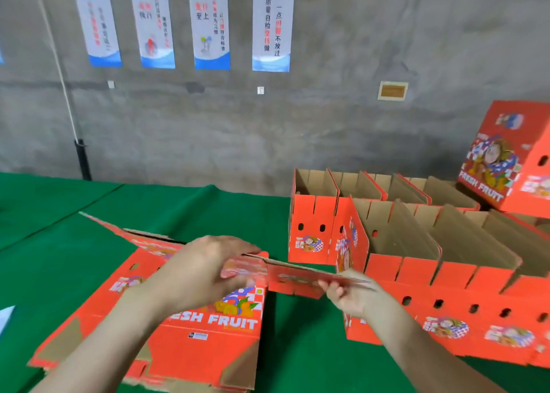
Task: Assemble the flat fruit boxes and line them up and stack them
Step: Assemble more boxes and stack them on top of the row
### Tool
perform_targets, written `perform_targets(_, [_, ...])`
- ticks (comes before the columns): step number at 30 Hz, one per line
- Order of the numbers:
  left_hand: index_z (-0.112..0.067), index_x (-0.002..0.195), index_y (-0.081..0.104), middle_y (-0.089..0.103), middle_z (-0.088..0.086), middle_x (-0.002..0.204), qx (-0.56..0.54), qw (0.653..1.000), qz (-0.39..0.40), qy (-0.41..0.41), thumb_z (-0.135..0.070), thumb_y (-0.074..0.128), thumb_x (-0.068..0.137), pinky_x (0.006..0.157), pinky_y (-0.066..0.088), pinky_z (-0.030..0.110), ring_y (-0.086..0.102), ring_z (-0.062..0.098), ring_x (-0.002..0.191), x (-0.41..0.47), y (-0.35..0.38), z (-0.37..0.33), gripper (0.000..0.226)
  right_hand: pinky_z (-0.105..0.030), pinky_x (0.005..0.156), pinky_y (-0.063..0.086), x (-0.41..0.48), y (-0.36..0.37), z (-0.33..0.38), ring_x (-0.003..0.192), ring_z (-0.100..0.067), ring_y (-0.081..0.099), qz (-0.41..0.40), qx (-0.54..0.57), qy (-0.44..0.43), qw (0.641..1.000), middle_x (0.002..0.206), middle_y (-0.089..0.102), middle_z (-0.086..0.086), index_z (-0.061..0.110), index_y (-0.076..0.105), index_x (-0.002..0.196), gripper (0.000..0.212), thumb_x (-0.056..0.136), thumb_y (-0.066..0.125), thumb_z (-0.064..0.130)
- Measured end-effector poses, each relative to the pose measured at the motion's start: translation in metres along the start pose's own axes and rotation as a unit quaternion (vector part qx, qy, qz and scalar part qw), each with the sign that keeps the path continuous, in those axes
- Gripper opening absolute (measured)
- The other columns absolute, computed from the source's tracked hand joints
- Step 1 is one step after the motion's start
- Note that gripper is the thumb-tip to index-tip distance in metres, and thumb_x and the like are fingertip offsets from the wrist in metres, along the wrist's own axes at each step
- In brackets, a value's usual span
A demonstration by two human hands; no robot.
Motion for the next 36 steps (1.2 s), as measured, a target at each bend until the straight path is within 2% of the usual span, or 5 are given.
perform_targets(4, [-0.005, 0.073, 0.058, 0.047, -0.007, 0.061, -0.006, 0.998, -0.048, 0.051, -0.023, 0.057, 0.092, 0.055, 0.037, 0.032, 0.048, 0.02, 0.061, 0.031, -0.011, -0.023, 0.026, -0.013, 0.026, 0.031, -0.019, -0.017, 0.003, 0.028, -0.013, 0.043, -0.019, 0.045, -0.027, 0.998, 0.053, 0.058, -0.018, -0.006, 0.054, 0.089, 0.037, 0.104, 0.025, 0.014])
perform_targets(11, [-0.013, 0.081, 0.06, 0.054, -0.009, 0.067, -0.001, 0.988, -0.065, 0.136, -0.031, 0.054, 0.094, 0.056, 0.04, 0.029, 0.056, 0.021, 0.065, 0.066, -0.005, -0.083, 0.023, -0.017, 0.031, 0.04, -0.072, -0.053, 0.039, 0.044, -0.024, 0.053, -0.138, 0.067, -0.186, 0.971, 0.068, 0.06, -0.021, 0.003, 0.044, 0.111, 0.027, 0.105, 0.024, 0.022])
perform_targets(20, [-0.009, 0.098, 0.062, 0.068, 0.015, 0.091, 0.068, 0.981, -0.127, 0.126, -0.03, 0.055, 0.094, 0.067, 0.038, 0.036, 0.061, 0.035, 0.09, 0.115, -0.004, -0.163, 0.023, -0.034, 0.061, 0.055, -0.186, -0.027, 0.076, 0.062, -0.018, 0.066, -0.157, -0.145, -0.609, 0.764, 0.079, 0.063, -0.007, 0.025, 0.047, 0.098, 0.036, 0.089, 0.045, -0.01])
perform_targets(29, [-0.005, 0.081, 0.064, 0.067, 0.014, 0.083, -0.006, 0.988, -0.136, 0.07, -0.019, 0.06, 0.088, 0.065, 0.036, 0.034, 0.06, 0.036, 0.085, 0.144, 0.013, -0.224, 0.016, -0.019, 0.059, 0.041, -0.229, -0.051, 0.102, 0.051, 0.0, 0.05, -0.182, -0.3, -0.594, 0.724, 0.066, 0.057, 0.012, 0.019, 0.059, 0.081, 0.022, 0.073, 0.077, 0.008])
perform_targets(36, [-0.006, 0.085, 0.064, 0.068, 0.014, 0.09, -0.023, 0.994, -0.064, 0.08, -0.022, 0.062, 0.088, 0.074, 0.039, 0.036, 0.06, 0.035, 0.094, 0.161, 0.057, -0.295, 0.016, -0.02, 0.047, 0.044, -0.231, -0.116, 0.118, 0.057, -0.016, 0.063, -0.194, -0.495, -0.45, 0.718, 0.076, 0.061, -0.001, 0.016, 0.04, 0.094, 0.057, 0.066, 0.082, 0.043])
Point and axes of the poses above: each hand's wrist, its own x-axis towards the middle knuckle, its own y-axis out of the palm, z = x × y, the point moved 7 cm from there along x, towards the middle knuckle
